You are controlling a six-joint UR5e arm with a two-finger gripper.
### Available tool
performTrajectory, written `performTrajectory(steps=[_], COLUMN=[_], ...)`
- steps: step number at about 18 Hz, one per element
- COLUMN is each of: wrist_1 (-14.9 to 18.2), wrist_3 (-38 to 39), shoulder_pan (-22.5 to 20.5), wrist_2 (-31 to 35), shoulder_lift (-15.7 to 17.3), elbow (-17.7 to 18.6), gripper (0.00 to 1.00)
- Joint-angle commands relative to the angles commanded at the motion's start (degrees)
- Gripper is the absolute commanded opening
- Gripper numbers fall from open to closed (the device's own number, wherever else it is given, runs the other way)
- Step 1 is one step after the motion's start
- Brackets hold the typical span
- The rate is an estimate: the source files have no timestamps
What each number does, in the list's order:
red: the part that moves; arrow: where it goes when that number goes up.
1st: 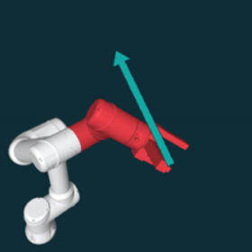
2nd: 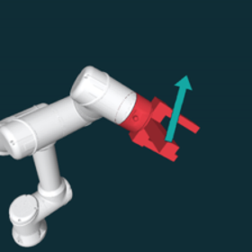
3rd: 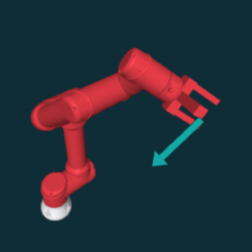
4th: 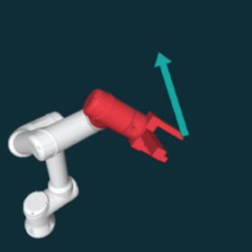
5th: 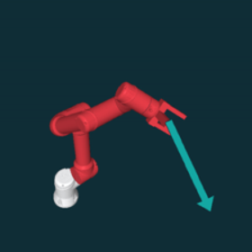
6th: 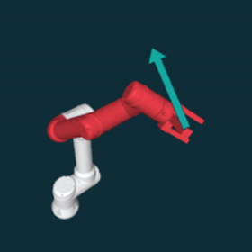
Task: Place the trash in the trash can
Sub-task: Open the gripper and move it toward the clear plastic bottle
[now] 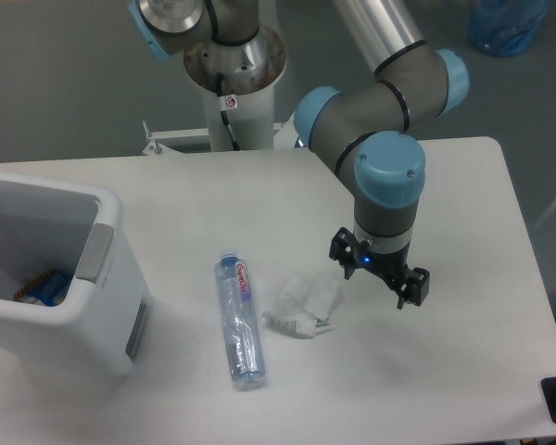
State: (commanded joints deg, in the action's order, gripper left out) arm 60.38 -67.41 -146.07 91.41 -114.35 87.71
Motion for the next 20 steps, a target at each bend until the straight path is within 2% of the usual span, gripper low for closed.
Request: performTrajectory(steps=[6, 10, 14, 20], wrist_1=[-2.37, -2.37, -2.55, -2.99], wrist_3=[0.0, 0.78, 7.72, 14.05], shoulder_pan=[0.26, 0.35, 0.79, 1.05], wrist_2=[-0.87, -7.99, -8.7, -17.3], shoulder_lift=[0.18, 0.18, 2.19, 2.99], elbow=[0.27, 0.53, 4.48, 4.57], gripper=[1.0, 1.0, 1.0, 1.0])
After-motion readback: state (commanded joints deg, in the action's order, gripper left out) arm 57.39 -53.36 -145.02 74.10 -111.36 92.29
